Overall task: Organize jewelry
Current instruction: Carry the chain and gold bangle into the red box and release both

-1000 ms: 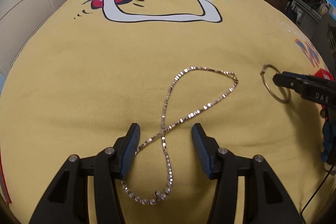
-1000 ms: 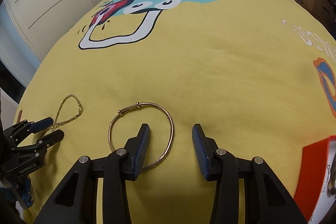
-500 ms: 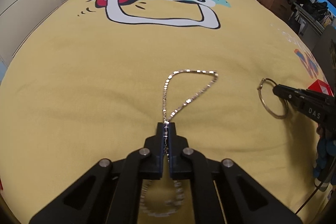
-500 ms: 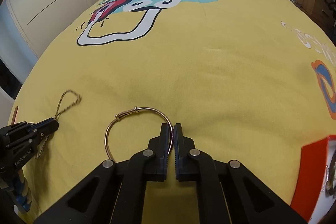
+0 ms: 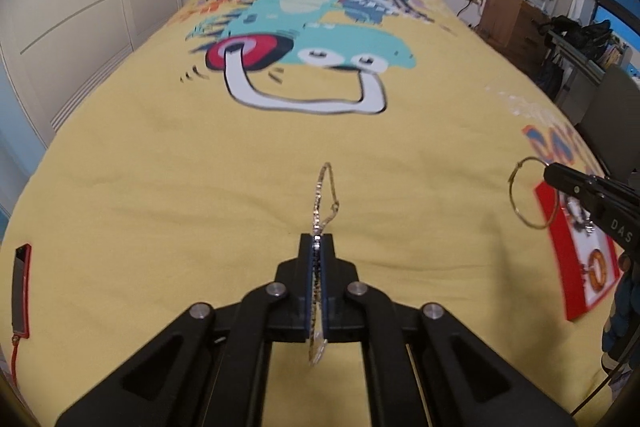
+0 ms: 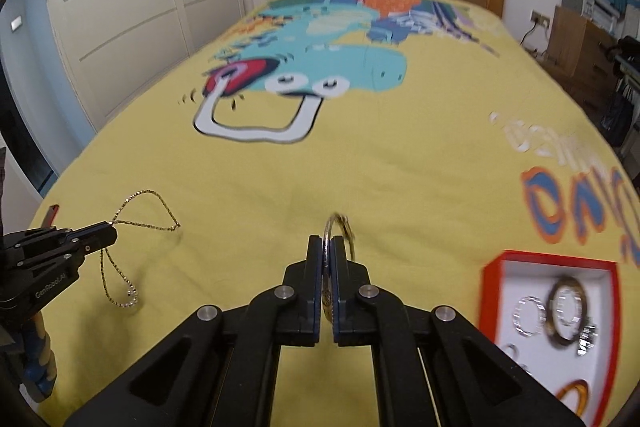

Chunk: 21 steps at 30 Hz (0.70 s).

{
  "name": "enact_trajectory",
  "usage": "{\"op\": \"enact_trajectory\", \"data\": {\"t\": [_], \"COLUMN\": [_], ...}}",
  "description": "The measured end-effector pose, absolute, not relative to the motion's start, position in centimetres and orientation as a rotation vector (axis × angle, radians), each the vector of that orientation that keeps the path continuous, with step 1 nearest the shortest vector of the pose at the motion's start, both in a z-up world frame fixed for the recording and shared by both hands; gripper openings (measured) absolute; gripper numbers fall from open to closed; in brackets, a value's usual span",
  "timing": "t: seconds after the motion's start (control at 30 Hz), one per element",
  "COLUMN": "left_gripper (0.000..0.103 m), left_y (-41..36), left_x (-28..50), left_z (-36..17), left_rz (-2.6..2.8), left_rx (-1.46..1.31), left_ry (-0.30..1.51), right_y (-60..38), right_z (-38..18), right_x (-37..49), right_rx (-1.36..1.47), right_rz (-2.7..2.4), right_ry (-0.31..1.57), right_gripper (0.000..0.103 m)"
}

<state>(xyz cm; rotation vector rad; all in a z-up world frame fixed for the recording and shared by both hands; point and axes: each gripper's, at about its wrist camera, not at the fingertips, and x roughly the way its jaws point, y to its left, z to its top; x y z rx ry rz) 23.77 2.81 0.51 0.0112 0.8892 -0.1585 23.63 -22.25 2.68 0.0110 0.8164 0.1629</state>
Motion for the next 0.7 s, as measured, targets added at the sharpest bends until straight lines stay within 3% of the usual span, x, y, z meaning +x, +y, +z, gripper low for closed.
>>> {"op": "enact_trajectory", "data": {"t": [0.4,0.7], "left_gripper": [0.002,0.002], "left_y": [-1.8,-9.5], "left_x": [17.1,13.6], "left_z": [6.8,9.7], "left_rz": [-0.258,-0.379], "left_rx": [0.014,0.033], "left_ry": [0.811,0.774], "right_y": [-28.2,-36.5], "right_z": [9.5,12.1], "right_x": [14.3,8.3], "right_rx": [0.024,0.054], "right_rz": [0.096,0.034], "right_ry": [0.715,0.692], "right_gripper": [0.003,0.003]}}
